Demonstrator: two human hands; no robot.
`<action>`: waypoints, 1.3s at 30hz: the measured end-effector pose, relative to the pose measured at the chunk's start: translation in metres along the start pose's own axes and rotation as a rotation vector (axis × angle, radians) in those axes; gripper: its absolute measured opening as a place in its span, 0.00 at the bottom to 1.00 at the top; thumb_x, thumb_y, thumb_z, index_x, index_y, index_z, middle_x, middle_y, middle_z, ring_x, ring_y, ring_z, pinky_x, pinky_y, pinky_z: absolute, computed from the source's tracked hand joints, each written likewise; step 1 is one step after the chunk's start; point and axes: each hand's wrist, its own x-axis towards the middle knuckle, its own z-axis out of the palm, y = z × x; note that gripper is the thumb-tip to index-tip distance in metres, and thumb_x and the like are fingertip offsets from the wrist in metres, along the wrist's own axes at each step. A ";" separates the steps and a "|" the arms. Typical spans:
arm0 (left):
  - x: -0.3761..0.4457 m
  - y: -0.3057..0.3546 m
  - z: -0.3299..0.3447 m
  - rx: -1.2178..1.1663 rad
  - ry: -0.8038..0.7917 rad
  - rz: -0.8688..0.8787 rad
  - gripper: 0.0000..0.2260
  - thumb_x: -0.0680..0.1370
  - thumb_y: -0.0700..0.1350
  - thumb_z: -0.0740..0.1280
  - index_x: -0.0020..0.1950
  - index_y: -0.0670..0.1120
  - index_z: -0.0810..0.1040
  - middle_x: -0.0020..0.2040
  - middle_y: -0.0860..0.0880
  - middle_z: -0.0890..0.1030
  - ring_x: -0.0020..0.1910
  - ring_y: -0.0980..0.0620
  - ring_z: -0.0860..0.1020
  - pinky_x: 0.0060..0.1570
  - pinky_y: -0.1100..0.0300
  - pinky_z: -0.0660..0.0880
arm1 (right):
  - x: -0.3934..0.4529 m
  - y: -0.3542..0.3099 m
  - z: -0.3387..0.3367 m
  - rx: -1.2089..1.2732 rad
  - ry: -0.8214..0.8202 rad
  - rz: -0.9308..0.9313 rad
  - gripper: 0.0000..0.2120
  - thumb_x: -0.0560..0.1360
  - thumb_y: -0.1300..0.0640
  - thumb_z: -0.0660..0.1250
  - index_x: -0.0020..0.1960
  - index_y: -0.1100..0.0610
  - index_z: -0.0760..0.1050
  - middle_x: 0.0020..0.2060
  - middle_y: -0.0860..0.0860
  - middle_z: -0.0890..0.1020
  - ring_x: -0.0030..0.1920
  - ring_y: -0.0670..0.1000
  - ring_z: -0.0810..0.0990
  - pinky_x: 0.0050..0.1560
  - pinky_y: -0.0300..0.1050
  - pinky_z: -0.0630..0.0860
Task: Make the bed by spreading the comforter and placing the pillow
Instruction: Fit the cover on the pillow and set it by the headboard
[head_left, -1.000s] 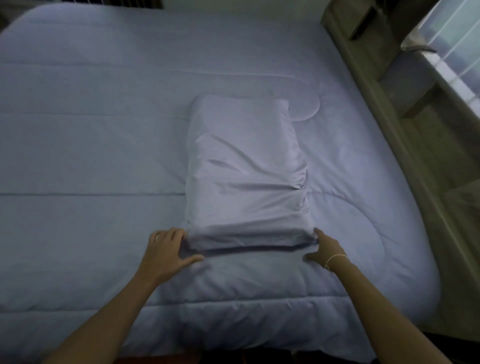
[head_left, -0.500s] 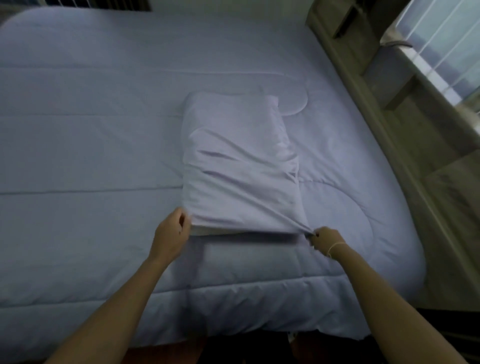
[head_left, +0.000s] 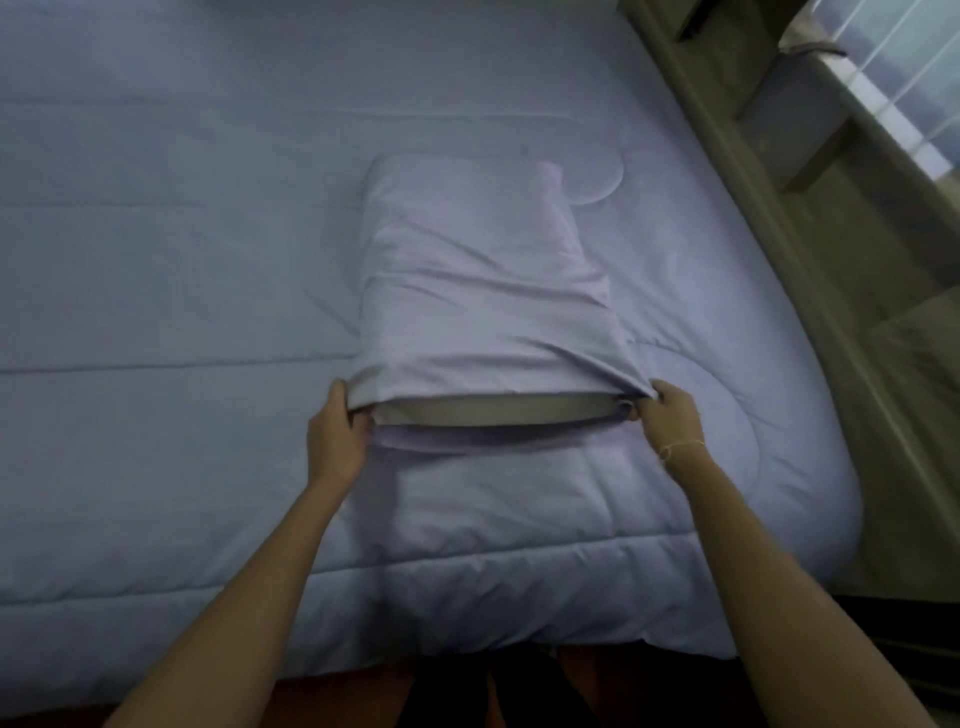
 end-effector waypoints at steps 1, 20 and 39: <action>-0.005 -0.008 -0.010 0.021 -0.007 0.015 0.04 0.75 0.35 0.62 0.48 0.39 0.69 0.37 0.38 0.77 0.34 0.43 0.74 0.33 0.54 0.65 | -0.005 0.009 -0.010 -0.110 0.003 -0.023 0.07 0.72 0.64 0.63 0.46 0.59 0.79 0.39 0.60 0.82 0.44 0.60 0.79 0.42 0.48 0.72; -0.022 -0.076 -0.027 0.656 -0.461 0.916 0.04 0.68 0.47 0.63 0.36 0.49 0.75 0.35 0.48 0.76 0.32 0.47 0.76 0.39 0.58 0.61 | 0.001 -0.007 0.038 -0.512 -0.205 -0.230 0.28 0.79 0.56 0.56 0.76 0.57 0.52 0.76 0.57 0.56 0.76 0.58 0.54 0.75 0.55 0.53; 0.106 0.064 0.081 0.655 -0.212 0.449 0.24 0.78 0.53 0.51 0.71 0.46 0.67 0.72 0.42 0.67 0.71 0.41 0.66 0.68 0.39 0.57 | 0.116 -0.048 0.078 -0.675 -0.081 -0.274 0.28 0.80 0.41 0.42 0.77 0.51 0.48 0.77 0.53 0.53 0.77 0.58 0.49 0.74 0.64 0.47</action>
